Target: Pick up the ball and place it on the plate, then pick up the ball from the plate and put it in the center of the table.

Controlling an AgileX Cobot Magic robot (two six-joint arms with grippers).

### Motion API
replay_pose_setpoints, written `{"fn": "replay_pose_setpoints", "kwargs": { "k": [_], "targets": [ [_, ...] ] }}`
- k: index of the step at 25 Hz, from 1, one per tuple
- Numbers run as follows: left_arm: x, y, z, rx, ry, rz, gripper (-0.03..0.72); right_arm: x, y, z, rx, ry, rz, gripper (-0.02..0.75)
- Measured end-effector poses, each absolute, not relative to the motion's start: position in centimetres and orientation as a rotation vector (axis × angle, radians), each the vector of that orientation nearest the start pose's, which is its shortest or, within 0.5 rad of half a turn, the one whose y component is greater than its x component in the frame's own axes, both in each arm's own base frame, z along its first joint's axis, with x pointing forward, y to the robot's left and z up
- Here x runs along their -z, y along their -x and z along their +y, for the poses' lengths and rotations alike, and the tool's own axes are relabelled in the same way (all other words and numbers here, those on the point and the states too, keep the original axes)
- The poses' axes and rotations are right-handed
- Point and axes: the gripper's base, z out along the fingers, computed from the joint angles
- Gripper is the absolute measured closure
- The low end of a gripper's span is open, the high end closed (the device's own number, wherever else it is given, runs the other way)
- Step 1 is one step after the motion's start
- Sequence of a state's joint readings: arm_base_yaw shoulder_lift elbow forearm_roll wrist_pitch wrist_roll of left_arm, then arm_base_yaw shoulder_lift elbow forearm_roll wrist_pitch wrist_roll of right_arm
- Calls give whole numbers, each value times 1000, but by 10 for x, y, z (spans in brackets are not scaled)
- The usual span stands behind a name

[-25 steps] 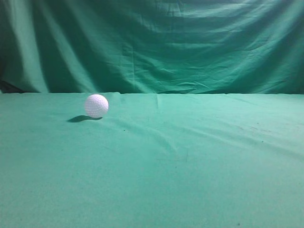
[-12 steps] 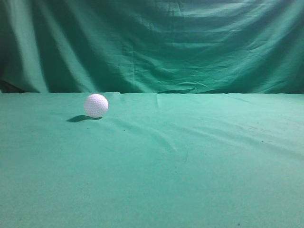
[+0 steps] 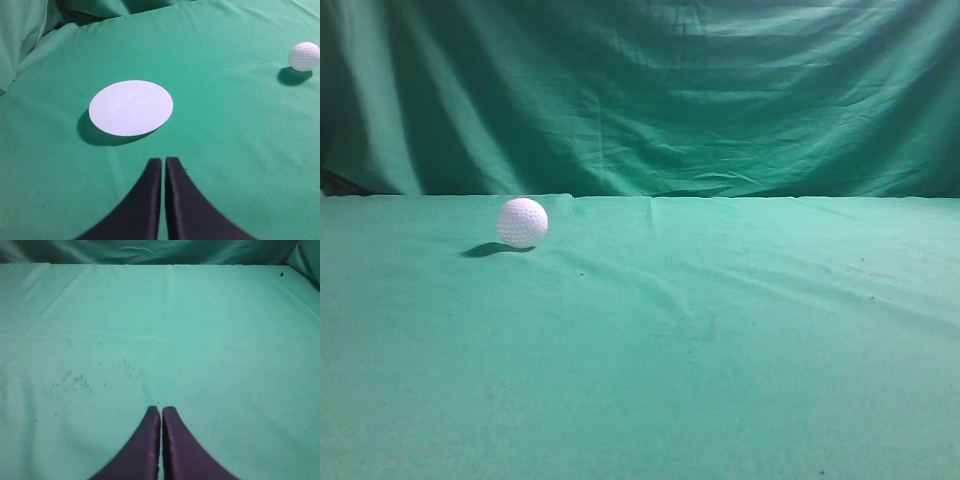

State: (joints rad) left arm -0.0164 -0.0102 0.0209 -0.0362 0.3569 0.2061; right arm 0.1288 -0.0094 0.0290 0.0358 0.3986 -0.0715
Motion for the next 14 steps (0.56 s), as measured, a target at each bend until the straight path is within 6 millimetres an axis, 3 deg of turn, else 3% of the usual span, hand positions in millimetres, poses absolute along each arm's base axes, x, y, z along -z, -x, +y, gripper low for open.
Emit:
{"fn": "replay_pose_setpoints", "kwargs": {
  "k": [14],
  "targets": [
    [-175, -53, -2, -97, -183, 1843, 688, -168, -51, 8, -75, 168, 1895, 738]
  ]
}}
